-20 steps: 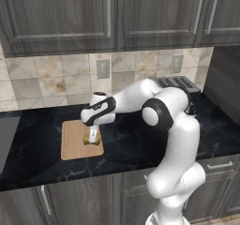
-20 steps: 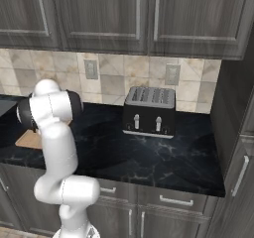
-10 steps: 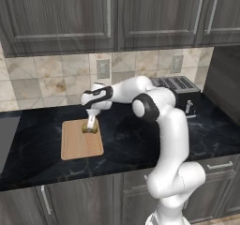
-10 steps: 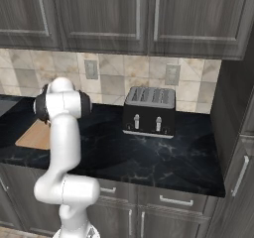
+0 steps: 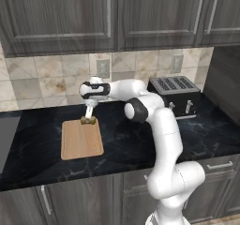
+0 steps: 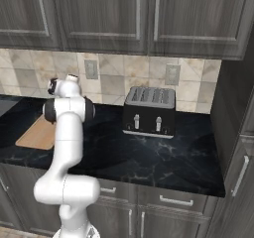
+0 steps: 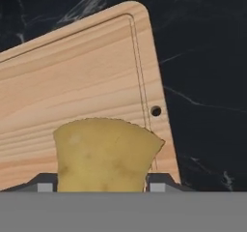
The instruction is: Pick up the sponge from the counter and clean the cutting board by briefly scrubbing or pressing down on the cutting board. Once finished, release the sponge.
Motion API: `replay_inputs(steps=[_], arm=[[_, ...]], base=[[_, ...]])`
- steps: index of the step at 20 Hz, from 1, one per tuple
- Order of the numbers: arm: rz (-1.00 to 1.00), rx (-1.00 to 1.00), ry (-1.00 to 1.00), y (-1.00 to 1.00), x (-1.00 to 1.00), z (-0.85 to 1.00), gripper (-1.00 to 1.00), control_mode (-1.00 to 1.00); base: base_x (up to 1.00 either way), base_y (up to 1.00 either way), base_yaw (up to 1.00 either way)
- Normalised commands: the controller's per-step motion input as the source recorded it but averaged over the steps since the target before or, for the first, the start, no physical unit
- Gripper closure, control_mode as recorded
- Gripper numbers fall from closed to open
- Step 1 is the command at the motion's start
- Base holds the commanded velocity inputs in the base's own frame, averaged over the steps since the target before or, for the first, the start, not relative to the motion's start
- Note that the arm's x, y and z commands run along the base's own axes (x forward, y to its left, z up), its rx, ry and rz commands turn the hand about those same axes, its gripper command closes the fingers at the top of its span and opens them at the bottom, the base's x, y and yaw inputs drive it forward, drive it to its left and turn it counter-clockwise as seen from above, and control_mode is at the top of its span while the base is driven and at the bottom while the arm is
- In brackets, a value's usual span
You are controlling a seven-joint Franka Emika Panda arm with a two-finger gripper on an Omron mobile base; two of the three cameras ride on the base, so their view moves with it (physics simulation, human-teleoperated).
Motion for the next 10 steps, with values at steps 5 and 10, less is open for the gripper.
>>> replay_inputs(steps=[5, 10], arm=[[0.00, 0.00, 0.00, 0.19, 0.14, -0.12, 1.00, -1.00], [0.00, 0.00, -0.02, 0.31, -0.08, -0.26, 1.00, -1.00]], base=[[0.00, 0.00, 0.00], [0.00, 0.00, 0.00]])
